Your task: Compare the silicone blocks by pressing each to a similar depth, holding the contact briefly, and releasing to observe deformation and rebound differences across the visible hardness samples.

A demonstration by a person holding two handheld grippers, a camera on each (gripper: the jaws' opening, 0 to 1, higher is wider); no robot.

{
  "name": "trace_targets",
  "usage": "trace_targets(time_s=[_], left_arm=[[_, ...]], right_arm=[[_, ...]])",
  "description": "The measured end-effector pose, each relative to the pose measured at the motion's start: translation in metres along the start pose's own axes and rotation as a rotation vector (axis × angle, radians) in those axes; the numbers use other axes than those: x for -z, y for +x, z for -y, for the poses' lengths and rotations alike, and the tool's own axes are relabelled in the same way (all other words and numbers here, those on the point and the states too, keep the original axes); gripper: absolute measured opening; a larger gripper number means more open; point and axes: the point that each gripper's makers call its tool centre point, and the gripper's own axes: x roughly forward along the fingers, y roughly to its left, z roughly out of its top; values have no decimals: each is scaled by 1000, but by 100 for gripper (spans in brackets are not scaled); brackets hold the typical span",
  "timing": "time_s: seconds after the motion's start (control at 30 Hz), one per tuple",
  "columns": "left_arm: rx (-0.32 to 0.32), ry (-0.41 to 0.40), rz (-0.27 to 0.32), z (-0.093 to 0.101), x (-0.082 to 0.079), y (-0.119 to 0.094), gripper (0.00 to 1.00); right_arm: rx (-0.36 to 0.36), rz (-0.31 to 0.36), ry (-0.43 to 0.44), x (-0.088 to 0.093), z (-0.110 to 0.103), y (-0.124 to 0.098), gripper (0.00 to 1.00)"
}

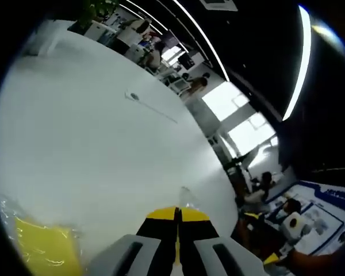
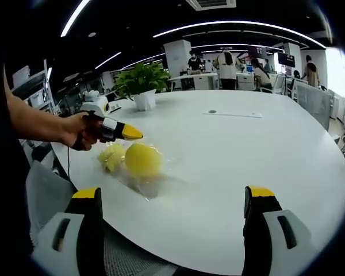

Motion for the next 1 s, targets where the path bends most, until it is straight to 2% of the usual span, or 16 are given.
trace_targets(time_s=[0.13,0.17,0.2,0.23,0.4,0.53,0.7,1.0], left_arm=[[18,62,13,7,-3,-7,0],[20,46,21,8,-6,-9,0],[23,-25,36,10,-9,-10,0],[17,-27,44,6,-13,-12,0],[40,59,64,16,-27,-22,0],[57,128,75,24,-37,-28,0],[84,200,75,34,-41,-35,0],[144,252,110,66,-58,-46,0]], right_arm=[[-2,14,-7,-7,-1,2,96],[-1,16,-12,-8,-1,3,96],[0,16,-20,-8,-1,3,96],[-1,17,-24,-9,-1,4,96],[-22,56,-18,-19,-5,5,96],[-36,62,-44,-25,-6,7,96],[-40,83,-51,-35,-4,10,96],[-86,106,-99,-43,-13,15,96]])
